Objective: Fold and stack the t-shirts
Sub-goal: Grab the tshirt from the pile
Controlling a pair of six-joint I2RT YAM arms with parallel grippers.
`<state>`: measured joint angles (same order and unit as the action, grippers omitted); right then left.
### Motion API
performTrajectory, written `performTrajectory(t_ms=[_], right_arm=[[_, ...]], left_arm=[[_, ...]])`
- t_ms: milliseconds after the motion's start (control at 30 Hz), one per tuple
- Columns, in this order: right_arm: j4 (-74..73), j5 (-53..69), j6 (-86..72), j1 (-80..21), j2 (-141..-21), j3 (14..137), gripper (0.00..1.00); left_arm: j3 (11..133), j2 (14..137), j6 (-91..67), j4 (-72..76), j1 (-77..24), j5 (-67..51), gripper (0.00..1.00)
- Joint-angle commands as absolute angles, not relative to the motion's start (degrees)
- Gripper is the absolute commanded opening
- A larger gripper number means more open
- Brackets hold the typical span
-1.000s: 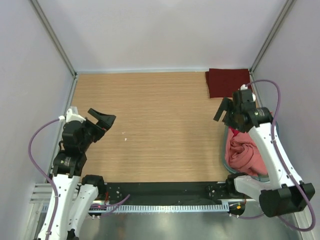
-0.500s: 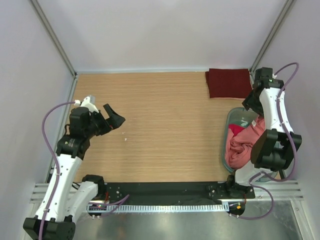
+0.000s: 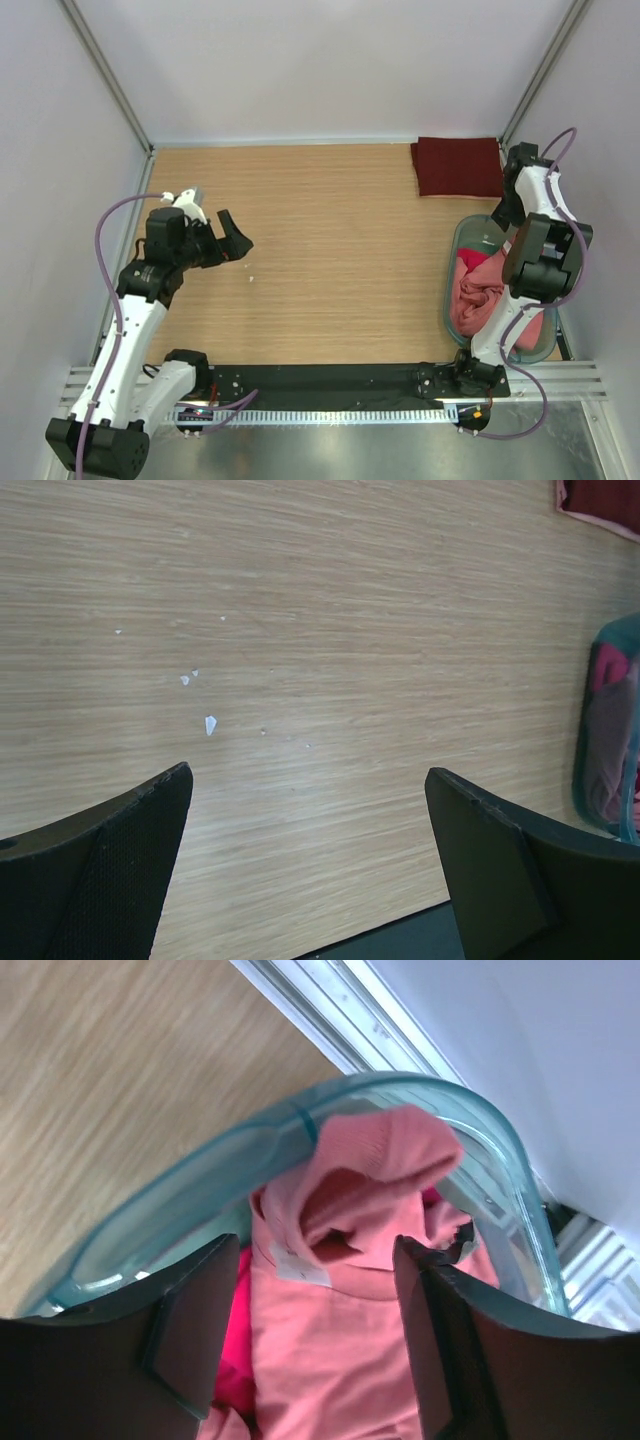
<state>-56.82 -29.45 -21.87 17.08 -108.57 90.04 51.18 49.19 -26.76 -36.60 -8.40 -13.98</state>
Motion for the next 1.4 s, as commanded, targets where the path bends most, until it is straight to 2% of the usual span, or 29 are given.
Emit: performTrajectory(t_ms=[0, 267, 300, 333, 367, 400, 633, 733, 867, 1067, 1233, 1367], right_arm=[[-51.8, -30.7, -21.1, 17.3, -109.1, 89.2, 0.68], [-49.0, -34.1, -22.8, 17.6, -109.5, 84.8, 0.36], [-48.9, -34.4, -23.1, 17.6, -109.3, 84.5, 0.24], [-48.6, -34.7, -23.1, 17.7, -108.3, 83.9, 0.19], [-48.6, -35.2, -23.1, 17.6, -107.7, 83.1, 0.07], [-48.8, -35.9, -23.5, 17.7, -107.0, 82.8, 0.02], [-54.7, -38.1, -31.3, 15.8, -94.4, 89.9, 0.01], [-53.9, -38.4, -30.9, 13.6, -89.1, 97.6, 0.01], [-53.4, -39.3, -26.5, 10.6, -88.2, 115.9, 0.01], [-38.2, -19.5, -22.0, 2.2, -86.3, 128.2, 0.01], [-24.9, 4.2, -29.8, -8.1, -86.6, 128.9, 0.01], [-17.9, 11.9, -33.7, -18.2, -89.3, 129.8, 0.01]], left_arm=[[54.2, 49.9, -23.3, -38.3, -8.6, -12.5, 1.0], [56.4, 51.5, -22.6, -40.0, -8.6, -12.0, 1.0], [56.7, 51.4, -22.8, -40.3, -8.6, -11.9, 1.0], [57.0, 51.3, -23.4, -40.5, -8.5, -11.6, 1.0], [57.0, 51.0, -23.7, -40.6, -8.5, -11.4, 1.0], [57.0, 50.8, -24.3, -40.7, -8.5, -11.1, 1.0], [60.5, 48.5, -27.9, -43.5, -8.6, -10.7, 1.0], [62.1, 47.9, -29.7, -45.2, -8.5, -13.2, 1.0], [64.4, 46.8, -31.6, -50.1, -8.5, -13.0, 0.98], [62.7, 41.9, -38.9, -52.3, -8.5, -17.3, 0.95], [59.9, 36.3, -45.2, -50.8, -8.5, -18.6, 0.95], [61.6, 34.8, -46.3, -51.5, -8.5, -17.3, 0.94]])
